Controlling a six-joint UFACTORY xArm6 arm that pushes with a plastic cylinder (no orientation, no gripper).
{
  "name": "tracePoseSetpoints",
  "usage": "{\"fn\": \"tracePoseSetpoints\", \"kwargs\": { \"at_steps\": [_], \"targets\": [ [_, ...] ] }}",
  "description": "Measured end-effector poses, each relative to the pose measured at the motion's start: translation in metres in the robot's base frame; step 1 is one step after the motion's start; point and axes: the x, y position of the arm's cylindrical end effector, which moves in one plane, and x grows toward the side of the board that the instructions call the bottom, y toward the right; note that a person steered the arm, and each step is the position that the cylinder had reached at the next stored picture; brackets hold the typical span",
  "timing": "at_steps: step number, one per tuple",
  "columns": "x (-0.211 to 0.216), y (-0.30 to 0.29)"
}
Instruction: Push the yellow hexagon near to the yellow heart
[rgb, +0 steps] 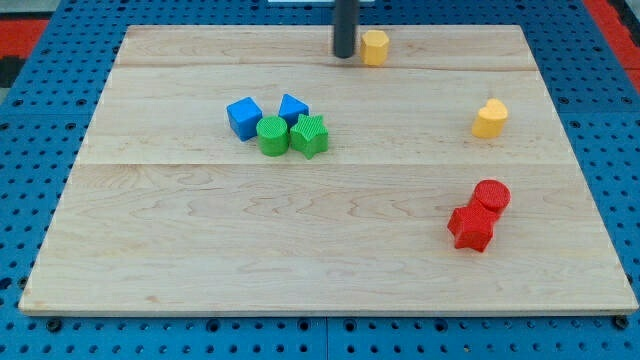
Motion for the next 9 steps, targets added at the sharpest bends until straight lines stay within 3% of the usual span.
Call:
{"fn": "tracePoseSetpoints", "kwargs": {
  "at_steps": [1,2,4,6,8,9],
  "targets": [
    [-0.014,-0.05],
    [-0.038,-0.045],
    [-0.037,0.068],
    [0.014,0.07],
    [0.082,0.132],
    [0.081,0.103]
  ]
}}
